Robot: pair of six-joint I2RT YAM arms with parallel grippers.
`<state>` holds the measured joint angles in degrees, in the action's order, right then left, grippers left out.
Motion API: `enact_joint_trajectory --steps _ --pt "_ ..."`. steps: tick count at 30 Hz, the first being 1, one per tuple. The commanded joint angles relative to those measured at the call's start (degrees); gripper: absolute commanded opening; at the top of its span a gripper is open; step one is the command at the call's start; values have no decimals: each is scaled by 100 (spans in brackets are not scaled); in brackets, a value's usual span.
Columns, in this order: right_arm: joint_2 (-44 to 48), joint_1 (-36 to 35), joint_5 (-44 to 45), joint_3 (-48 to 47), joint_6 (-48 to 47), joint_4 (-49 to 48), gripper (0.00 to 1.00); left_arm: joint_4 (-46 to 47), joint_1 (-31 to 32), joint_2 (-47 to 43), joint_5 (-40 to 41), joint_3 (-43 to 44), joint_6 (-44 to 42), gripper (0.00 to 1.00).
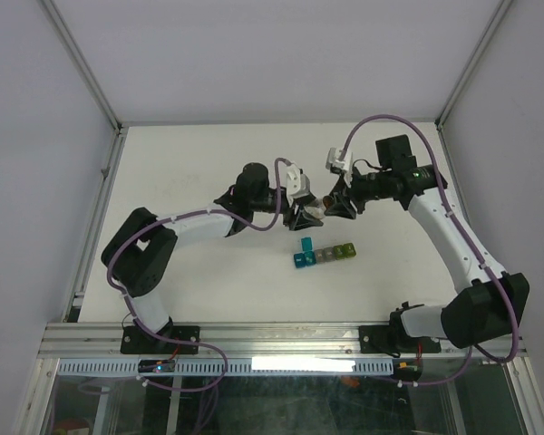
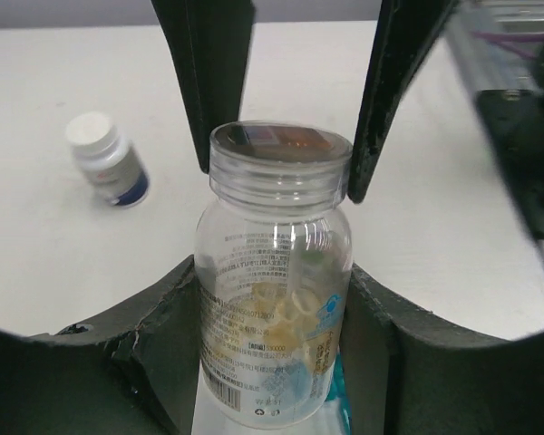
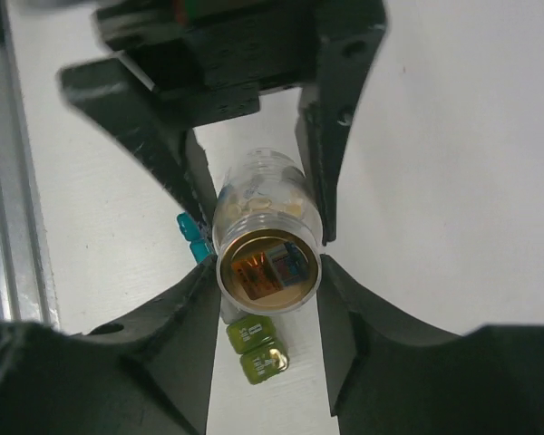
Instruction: Sort the pills into containers
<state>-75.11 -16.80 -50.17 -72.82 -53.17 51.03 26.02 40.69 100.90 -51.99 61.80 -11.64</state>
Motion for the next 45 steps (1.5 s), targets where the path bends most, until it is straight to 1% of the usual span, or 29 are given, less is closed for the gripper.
enact_joint_trajectory --steps 1,2,4,5,8,9,11,12,13,17,19,20,21,23,25,26,28,31,36,39,42,45 --pt "-377 -90 998 236 2614 -748 20 1459 418 -350 2804 -78 -217 0" --pt "-441 -40 976 269 2885 -804 20 1616 463 -291 3071 -106 -201 0" --pt "-506 118 705 347 3302 -939 21 1873 482 -155 3284 -137 -230 0" --pt "-517 209 513 355 3391 -960 25 1966 479 -75 3278 -150 -274 0" --pt "-433 579 -149 313 3492 -904 66 2024 441 139 2999 -93 -396 0" --pt "-328 687 -223 308 3444 -909 75 1995 419 211 2809 -64 -396 0" --pt "-104 887 -248 245 3180 -789 88 1986 355 272 2465 -13 -310 0" --pt "-7 980 -290 208 2929 -633 97 1990 318 286 2298 2 -242 0" --pt "103 1066 -332 185 2724 -492 99 2013 267 283 2139 6 -160 0" --pt "478 1287 -345 144 1817 33 99 2216 13 202 1307 -89 224 0" --pt "708 1324 -415 146 1301 243 99 2203 -117 191 578 -72 440 0" --pt "811 1322 -594 129 933 392 99 2136 -174 205 17 24 556 0" --pt "913 1322 -718 109 479 583 99 2054 -229 228 -405 82 667 0" --pt "1101 1328 -1234 90 -804 971 99 1918 -269 288 -1162 290 877 0" --pt "1129 1319 -1679 -24 -1973 1377 99 1789 -277 341 -1747 444 1024 0" --pt "1025 1311 -1806 -198 -2308 1604 99 1785 -277 369 -1937 491 1126 0" --pt "676 1256 -1911 -534 -2441 1777 99 1840 -275 390 -2243 539 1278 0" --pt "357 1034 -1653 -868 -2415 1814 98 1816 -274 435 -2414 588 1363 0" --pt "216 478 -1107 -945 -1969 1403 95 1996 -269 590 -2555 693 1619 0" --pt "98 261 -1039 -962 -1869 1369 90 2232 -263 648 -2604 684 1827 0" --pt "18 122 -1015 -956 -1693 1241 82 2255 -263 674 -2595 699 1862 0" --pt "-44 13 -938 -971 -1573 1175 78 2255 -257 683 -2586 710 1861 0"
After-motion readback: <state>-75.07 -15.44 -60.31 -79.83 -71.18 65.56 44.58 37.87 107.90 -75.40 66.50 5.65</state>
